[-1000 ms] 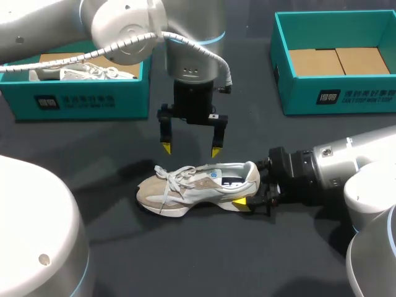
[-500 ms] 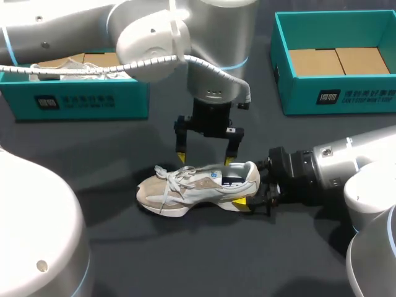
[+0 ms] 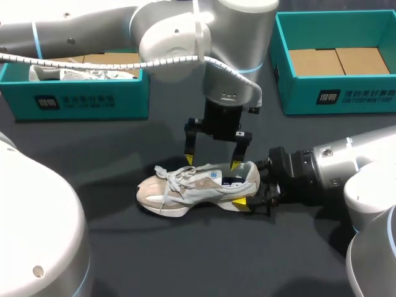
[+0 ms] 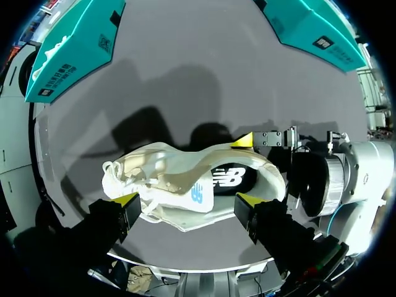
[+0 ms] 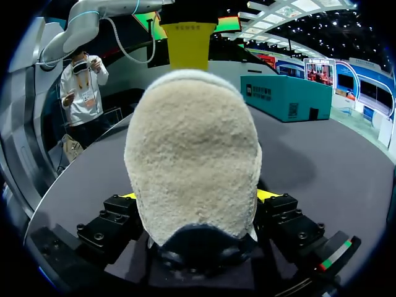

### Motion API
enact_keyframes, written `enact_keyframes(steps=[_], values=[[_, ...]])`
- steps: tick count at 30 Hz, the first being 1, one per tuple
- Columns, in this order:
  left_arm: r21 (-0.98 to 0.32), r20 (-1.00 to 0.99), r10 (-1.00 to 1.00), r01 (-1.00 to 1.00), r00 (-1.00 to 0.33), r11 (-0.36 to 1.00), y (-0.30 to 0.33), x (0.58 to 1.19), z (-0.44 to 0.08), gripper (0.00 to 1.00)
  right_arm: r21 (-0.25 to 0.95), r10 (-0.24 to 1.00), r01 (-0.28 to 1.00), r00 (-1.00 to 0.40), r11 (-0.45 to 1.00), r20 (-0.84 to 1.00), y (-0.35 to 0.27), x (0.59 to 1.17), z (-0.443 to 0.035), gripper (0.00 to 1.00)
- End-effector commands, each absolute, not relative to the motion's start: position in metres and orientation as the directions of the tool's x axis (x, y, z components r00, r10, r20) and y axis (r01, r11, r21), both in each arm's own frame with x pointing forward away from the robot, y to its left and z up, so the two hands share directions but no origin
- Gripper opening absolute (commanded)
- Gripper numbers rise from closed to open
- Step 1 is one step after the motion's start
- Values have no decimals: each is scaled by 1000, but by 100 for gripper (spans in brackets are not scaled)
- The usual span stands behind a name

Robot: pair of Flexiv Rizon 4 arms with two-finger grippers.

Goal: Take the shoe out of the shoebox, open the shoe tongue, remove and reinsert the insole, then place the shoe into the shoebox

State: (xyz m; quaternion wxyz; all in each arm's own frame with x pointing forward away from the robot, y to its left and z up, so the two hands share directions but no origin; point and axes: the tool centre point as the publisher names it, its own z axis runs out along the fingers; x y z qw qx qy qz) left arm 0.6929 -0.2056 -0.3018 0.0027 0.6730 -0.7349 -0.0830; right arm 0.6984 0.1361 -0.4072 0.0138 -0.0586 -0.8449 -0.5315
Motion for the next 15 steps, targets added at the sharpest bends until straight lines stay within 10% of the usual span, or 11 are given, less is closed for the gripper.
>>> enact_keyframes(steps=[1, 15], values=[[123, -126, -988, -989, -94, 78, -214, 690, -316, 100, 895, 85, 114, -993, 432, 86, 139, 698, -407, 0], [187, -215, -975, -982, -63, 22, -212, 691, -330, 100, 895, 85, 114, -993, 432, 86, 139, 698, -407, 0]])
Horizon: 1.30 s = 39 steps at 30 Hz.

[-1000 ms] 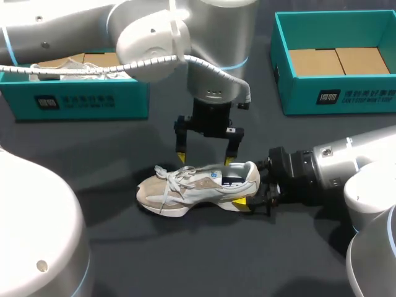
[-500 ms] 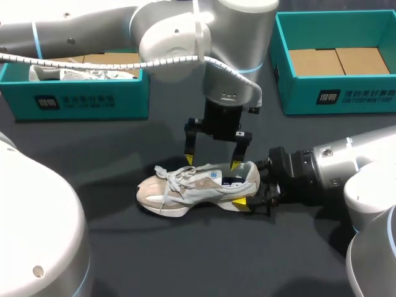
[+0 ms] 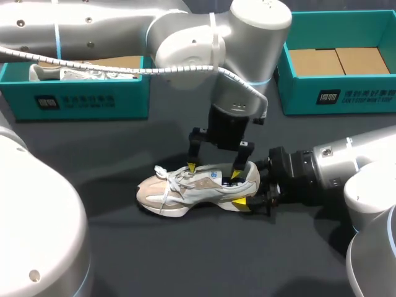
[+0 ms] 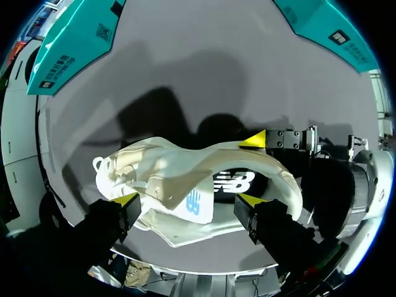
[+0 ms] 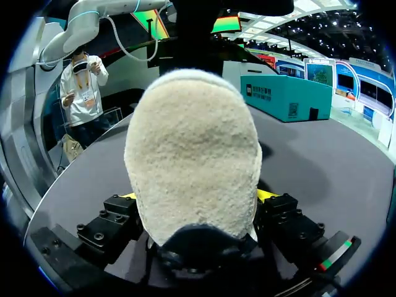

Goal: Take the shoe out of the shoebox, open the shoe tongue, remove and reinsert the insole, then place the shoe into the shoebox

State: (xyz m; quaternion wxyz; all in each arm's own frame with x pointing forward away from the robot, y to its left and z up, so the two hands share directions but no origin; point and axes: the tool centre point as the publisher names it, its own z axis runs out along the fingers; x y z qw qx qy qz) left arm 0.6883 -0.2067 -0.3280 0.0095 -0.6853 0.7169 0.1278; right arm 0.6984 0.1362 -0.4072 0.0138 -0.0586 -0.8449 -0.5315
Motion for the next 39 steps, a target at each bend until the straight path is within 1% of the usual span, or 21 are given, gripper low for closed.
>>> enact_keyframes(steps=[1, 22, 35, 36, 37, 39], values=[[187, -220, -974, -982, -61, 19, -211, 690, -329, 100, 895, 85, 114, -993, 432, 86, 139, 698, -407, 0], [201, -354, -934, -979, -49, -25, -179, 682, -336, 100, 895, 85, 114, -993, 432, 86, 139, 698, -407, 0], [196, -344, -939, -979, -18, -53, -169, 676, -325, 100, 895, 85, 114, -993, 432, 86, 139, 698, -407, 0], [197, -340, -940, -979, -17, -54, -169, 676, -323, 97, 895, 85, 114, -993, 432, 86, 139, 698, -407, 0], [201, -333, -943, -978, -17, -54, -169, 676, -322, 89, 895, 85, 114, -993, 432, 86, 139, 698, -407, 0], [205, -328, -944, -977, -17, -54, -170, 676, -321, 80, 895, 85, 114, -993, 432, 86, 139, 698, -407, 0]])
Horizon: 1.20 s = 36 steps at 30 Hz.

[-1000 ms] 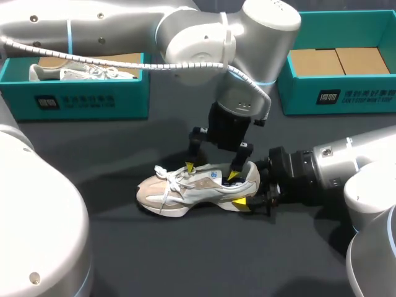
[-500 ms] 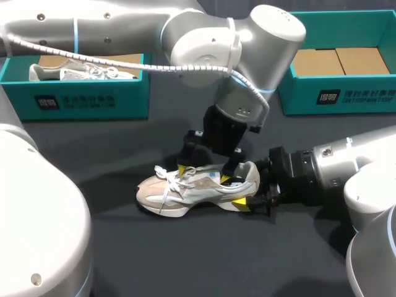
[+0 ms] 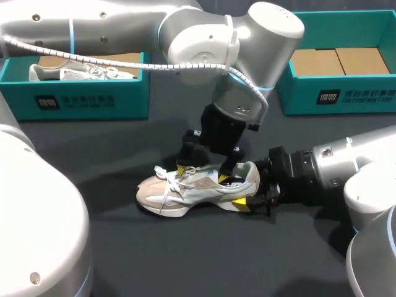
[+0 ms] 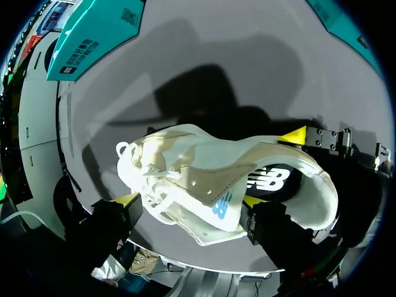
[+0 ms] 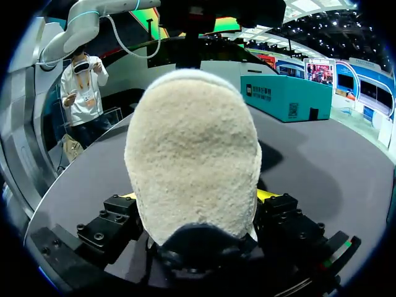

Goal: Take the shoe out of the shoebox, open the shoe tongue, remove and reinsert the insole, then place the shoe into the shoebox

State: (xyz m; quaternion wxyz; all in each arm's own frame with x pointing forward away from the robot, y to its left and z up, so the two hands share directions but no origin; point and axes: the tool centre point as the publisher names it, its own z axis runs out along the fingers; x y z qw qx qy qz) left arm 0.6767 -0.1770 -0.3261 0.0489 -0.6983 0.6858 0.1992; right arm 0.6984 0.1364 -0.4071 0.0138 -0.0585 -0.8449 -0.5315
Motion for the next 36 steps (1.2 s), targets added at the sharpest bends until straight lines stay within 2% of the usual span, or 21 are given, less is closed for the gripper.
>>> enact_keyframes(steps=[1, 2, 3, 14, 16, 19, 21, 26, 31, 36], values=[[208, -326, -945, -977, -16, -55, -170, 676, -321, 75, 895, 85, 114, -993, 432, 86, 139, 698, -407, 0], [222, -319, -948, -974, -22, -52, -170, 677, -320, 58, 895, 85, 114, -993, 432, 86, 139, 698, -407, 0], [222, -318, -948, -974, -22, -52, -170, 677, -320, 50, 895, 85, 114, -993, 432, 86, 139, 698, -407, 0], [302, -275, -958, -953, -79, -8, -173, 681, -321, 47, 895, 85, 114, -993, 432, 86, 139, 698, -407, 0], [332, -262, -958, -943, -114, 22, -175, 684, -322, 49, 895, 85, 114, -993, 432, 86, 139, 698, -407, 0], [365, -254, -953, -929, -165, 63, -176, 688, -325, 60, 895, 85, 114, -993, 432, 86, 139, 698, -407, 0], [371, -258, -949, -925, -182, 76, -178, 689, -327, 57, 895, 85, 114, -993, 432, 86, 139, 698, -407, 0], [387, -264, -943, -918, -203, 89, -182, 691, -330, 34, 895, 85, 114, -993, 432, 86, 139, 698, -407, 0], [388, -267, -939, -916, -217, 101, -184, 687, -328, 36, 895, 85, 114, -993, 432, 86, 139, 698, -407, 0], [377, -266, -939, -920, -219, 108, -180, 682, -321, 31, 895, 85, 114, -993, 432, 86, 139, 698, -407, 0]])
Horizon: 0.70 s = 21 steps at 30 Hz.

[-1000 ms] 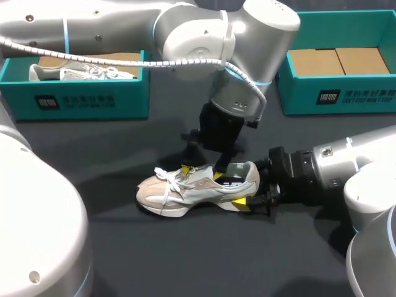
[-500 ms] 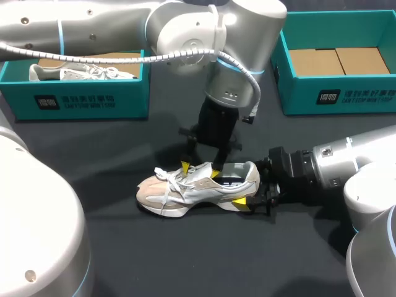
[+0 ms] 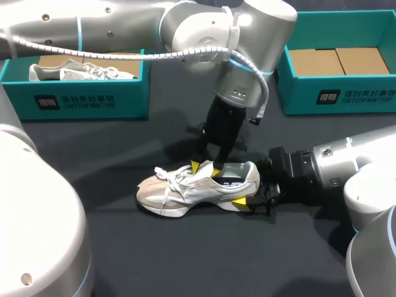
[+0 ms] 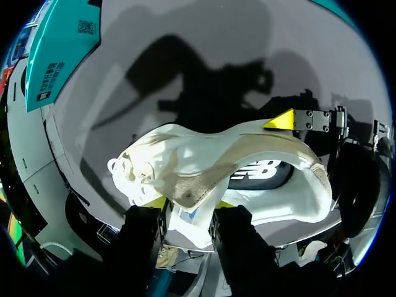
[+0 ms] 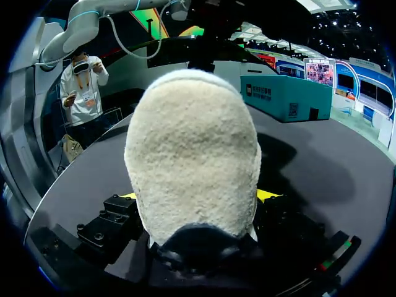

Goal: Take the shoe out of the shoebox, open the shoe tongue, remove and reinsert the insole, then place the shoe into the shoebox

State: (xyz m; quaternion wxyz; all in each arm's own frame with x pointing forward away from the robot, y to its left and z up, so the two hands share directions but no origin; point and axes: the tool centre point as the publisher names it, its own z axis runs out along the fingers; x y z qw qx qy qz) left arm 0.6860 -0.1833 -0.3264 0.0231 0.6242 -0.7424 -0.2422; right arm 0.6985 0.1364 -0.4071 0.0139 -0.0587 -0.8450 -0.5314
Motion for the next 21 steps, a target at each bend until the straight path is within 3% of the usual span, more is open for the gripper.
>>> enact_keyframes(steps=[1, 5, 8, 21], values=[[373, -266, -939, -922, -219, 109, -179, 681, -319, 29, 895, 85, 114, -993, 432, 86, 139, 698, -407, 0], [349, -266, -940, -930, -214, 113, -174, 675, -312, 22, 895, 85, 114, -993, 432, 86, 139, 698, -407, 0], [345, -262, -942, -932, -211, 113, -172, 674, -310, 9, 895, 85, 114, -993, 432, 86, 139, 698, -407, 0], [283, -206, -971, -957, -121, 60, -151, 670, -298, 0, 895, 85, 114, -993, 432, 86, 139, 698, -407, 0]])
